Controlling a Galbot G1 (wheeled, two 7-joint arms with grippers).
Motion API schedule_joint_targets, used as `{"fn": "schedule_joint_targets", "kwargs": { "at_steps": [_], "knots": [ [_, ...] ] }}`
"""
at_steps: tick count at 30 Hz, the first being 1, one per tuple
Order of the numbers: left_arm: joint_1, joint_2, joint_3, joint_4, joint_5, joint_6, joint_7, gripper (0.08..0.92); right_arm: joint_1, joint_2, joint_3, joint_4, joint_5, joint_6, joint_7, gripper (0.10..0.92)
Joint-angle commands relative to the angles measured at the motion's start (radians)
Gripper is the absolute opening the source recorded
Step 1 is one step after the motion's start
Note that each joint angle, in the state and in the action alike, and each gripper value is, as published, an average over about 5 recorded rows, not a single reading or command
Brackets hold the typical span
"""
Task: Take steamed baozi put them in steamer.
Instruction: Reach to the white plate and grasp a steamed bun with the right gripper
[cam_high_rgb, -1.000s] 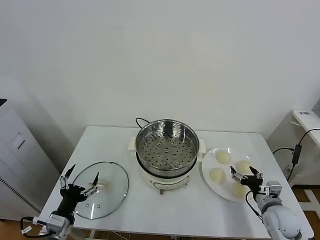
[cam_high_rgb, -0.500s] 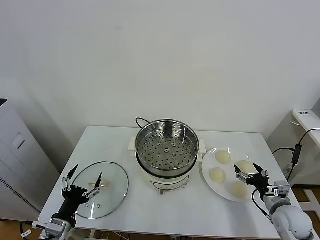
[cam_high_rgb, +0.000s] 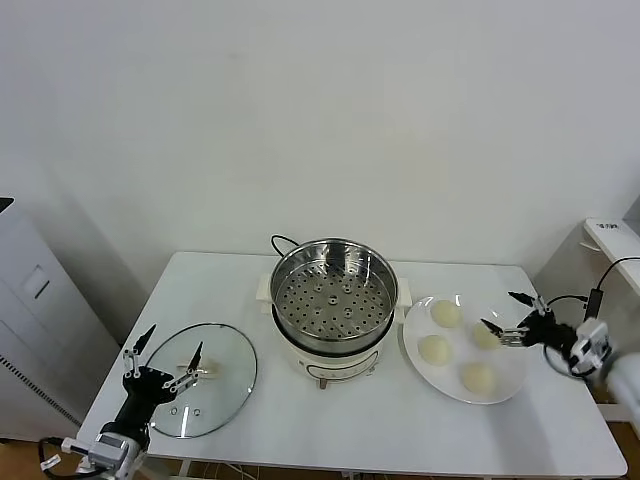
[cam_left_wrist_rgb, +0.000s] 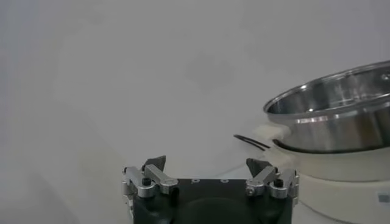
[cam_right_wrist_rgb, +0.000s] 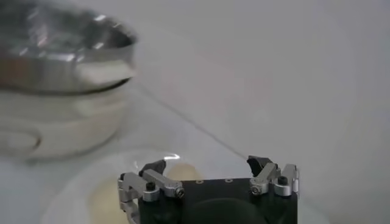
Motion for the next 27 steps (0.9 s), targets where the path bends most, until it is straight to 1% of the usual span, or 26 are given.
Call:
{"fn": "schedule_joint_targets", "kwargs": {
  "at_steps": [1, 5, 11, 16, 21, 27],
  "knots": [
    [-0.043, -0.010, 0.002, 0.010, 0.013, 0.016, -0.010, 0.823, 0.560, -0.128, -0.431, -0.166, -0.362, 0.062, -0.461, 0.823],
    [-0.053, -0.010, 0.004, 0.016, 0.028, 0.020, -0.018, 0.823, 0.818, -0.033, -0.677, -0.268, -0.457, 0.073, -0.536, 0.823],
    [-0.059, 0.002, -0.004, 0.018, 0.027, 0.026, -0.021, 0.823, 1.002, 0.162, -0.851, -0.436, -0.502, 0.080, -0.543, 0.823],
    [-0.061, -0.004, -0.006, 0.019, 0.027, 0.030, -0.021, 0.823, 1.023, 0.317, -0.889, -0.567, -0.572, 0.117, -0.512, 0.823],
    [-0.062, -0.005, -0.006, 0.020, 0.028, 0.037, -0.023, 0.823, 0.981, 0.386, -0.892, -0.641, -0.606, 0.135, -0.473, 0.823],
    [-0.061, 0.004, -0.009, 0.018, 0.028, 0.041, -0.026, 0.823, 0.910, 0.455, -0.775, -0.737, -0.751, 0.206, -0.412, 0.823]
  ]
}}
